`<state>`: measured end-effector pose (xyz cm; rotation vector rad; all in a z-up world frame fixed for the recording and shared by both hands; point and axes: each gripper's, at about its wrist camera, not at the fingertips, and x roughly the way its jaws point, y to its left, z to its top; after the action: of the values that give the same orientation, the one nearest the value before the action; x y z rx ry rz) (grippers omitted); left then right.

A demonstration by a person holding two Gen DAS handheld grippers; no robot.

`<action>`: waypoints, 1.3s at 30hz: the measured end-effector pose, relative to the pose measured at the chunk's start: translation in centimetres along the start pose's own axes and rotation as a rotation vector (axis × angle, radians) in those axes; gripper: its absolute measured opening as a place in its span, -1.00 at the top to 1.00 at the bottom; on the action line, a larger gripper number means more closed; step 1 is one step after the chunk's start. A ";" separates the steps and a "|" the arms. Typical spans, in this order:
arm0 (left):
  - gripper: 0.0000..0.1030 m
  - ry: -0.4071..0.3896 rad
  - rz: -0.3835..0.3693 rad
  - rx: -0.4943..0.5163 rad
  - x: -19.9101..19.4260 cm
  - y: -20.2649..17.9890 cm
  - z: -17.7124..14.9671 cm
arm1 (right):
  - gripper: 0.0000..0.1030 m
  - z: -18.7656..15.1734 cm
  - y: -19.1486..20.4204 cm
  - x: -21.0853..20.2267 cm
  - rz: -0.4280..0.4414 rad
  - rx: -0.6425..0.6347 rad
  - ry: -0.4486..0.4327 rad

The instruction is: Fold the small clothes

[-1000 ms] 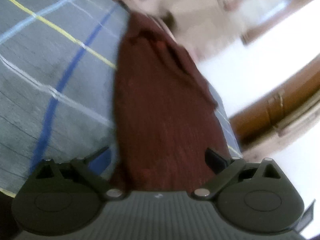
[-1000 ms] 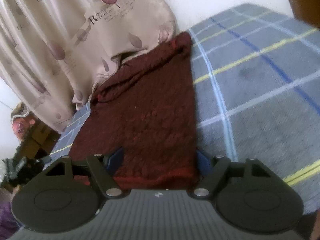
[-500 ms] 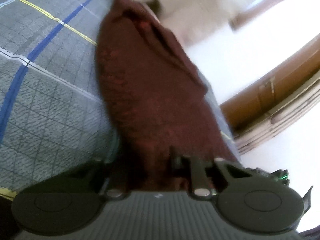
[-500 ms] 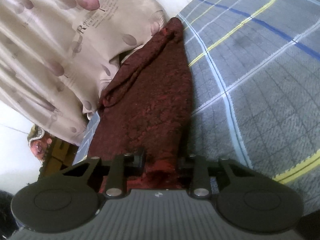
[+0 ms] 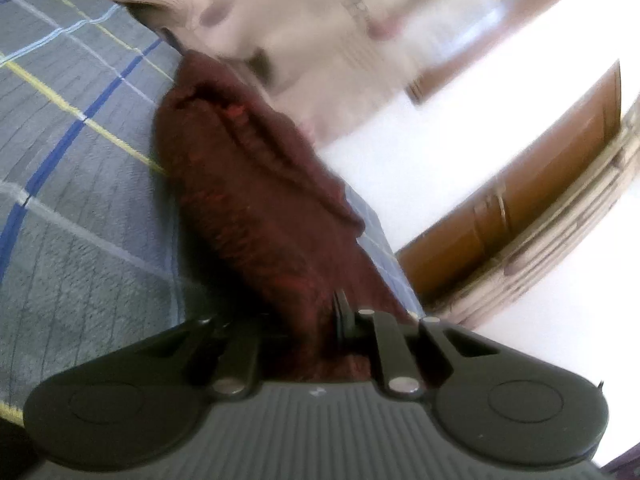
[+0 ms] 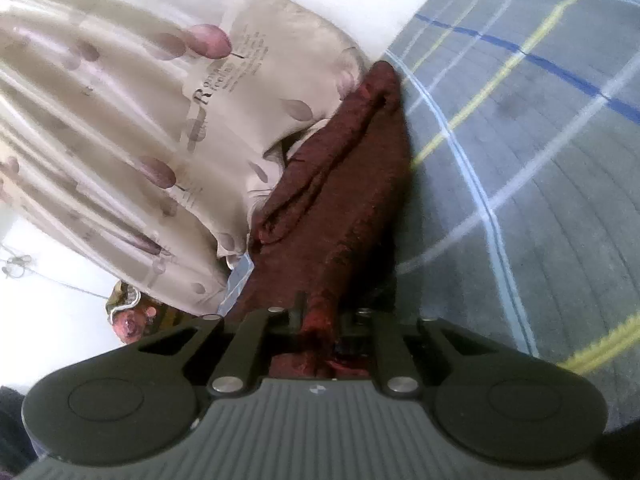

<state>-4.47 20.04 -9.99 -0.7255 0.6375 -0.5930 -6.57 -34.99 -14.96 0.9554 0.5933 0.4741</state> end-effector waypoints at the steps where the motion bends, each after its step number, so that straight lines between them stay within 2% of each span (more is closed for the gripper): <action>1: 0.71 -0.012 -0.007 -0.007 -0.4 0.1 -0.1 | 0.68 -0.3 -0.2 -0.1 -0.001 0.011 -0.001; 5: 0.71 -0.042 -0.032 -0.001 -1.4 -0.2 -0.4 | 0.71 -1.1 0.4 -0.9 0.022 -0.010 -0.012; 10: 0.71 -0.041 -0.039 -0.004 -1.6 0.0 -0.5 | 0.72 -1.0 1.2 -1.7 0.029 -0.035 -0.033; 14: 0.71 0.009 -0.022 0.000 -1.1 0.5 -0.6 | 0.72 -1.2 0.7 -1.5 -0.003 -0.033 -0.013; 15: 0.71 0.022 -0.008 0.007 -0.9 0.6 -0.6 | 0.71 -1.2 0.5 -1.3 -0.041 -0.039 -0.003; 17: 0.68 0.034 0.033 0.013 -0.7 0.7 -0.5 | 0.63 -1.0 -0.2 -1.3 -0.038 -0.012 -0.001; 18: 0.61 0.044 0.033 0.003 -0.6 1.0 -0.4 | 0.49 -0.9 -0.4 -1.2 -0.044 -0.012 -0.005; 20: 0.27 0.053 0.052 -0.003 -0.3 1.2 -0.3 | -0.42 -0.7 -0.6 -1.2 -0.059 -0.005 -0.015; 21: -0.28 0.062 0.067 -0.002 -0.1 1.3 -0.3 | -0.53 -0.6 -0.9 -1.1 -0.043 0.010 -0.020; 22: -0.68 0.069 0.077 -0.010 0.2 1.4 -0.3 | -0.54 -0.5 -1.0 -1.0 -0.035 0.021 -0.026; 25: -0.70 0.069 0.057 -0.014 1.0 1.6 -0.4 | -0.52 -0.1 -1.6 -0.1 -0.036 0.047 -0.020; 26: -0.70 0.067 0.066 0.004 1.3 1.4 -0.4 | -0.35 0.1 -1.8 0.3 -0.039 0.066 -0.006; 27: -0.68 0.066 0.071 0.019 1.6 1.3 -0.4 | -0.15 0.1 -1.8 0.8 -0.047 0.070 0.009; 28: -0.41 0.070 0.055 0.030 1.9 1.3 -0.5 | 0.38 0.0 -1.7 1.2 -0.063 0.053 0.028; 29: 0.02 0.081 0.043 0.035 2.2 1.1 -0.5 | 0.67 -0.2 -1.4 1.8 -0.090 0.027 0.046; 30: 0.81 0.097 0.056 0.037 2.5 1.1 -0.5 | 0.70 -0.4 -1.4 2.1 -0.111 0.016 0.052; 32: 0.80 0.069 0.046 0.019 2.1 1.1 -0.4 | 0.73 -0.9 -1.5 2.2 -0.097 0.016 0.039; 35: 0.80 0.022 0.038 0.055 0.5 0.1 -0.1 | 0.74 -1.3 -0.6 1.2 -0.059 -0.013 0.009; 39: 0.80 -0.005 0.007 0.019 -1.4 -0.2 0.2 | 0.74 -1.8 0.9 -0.5 -0.029 -0.041 0.001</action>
<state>-5.33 20.94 -9.32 -0.7062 0.6288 -0.5905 -8.19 -33.77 -14.89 0.9059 0.5958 0.4594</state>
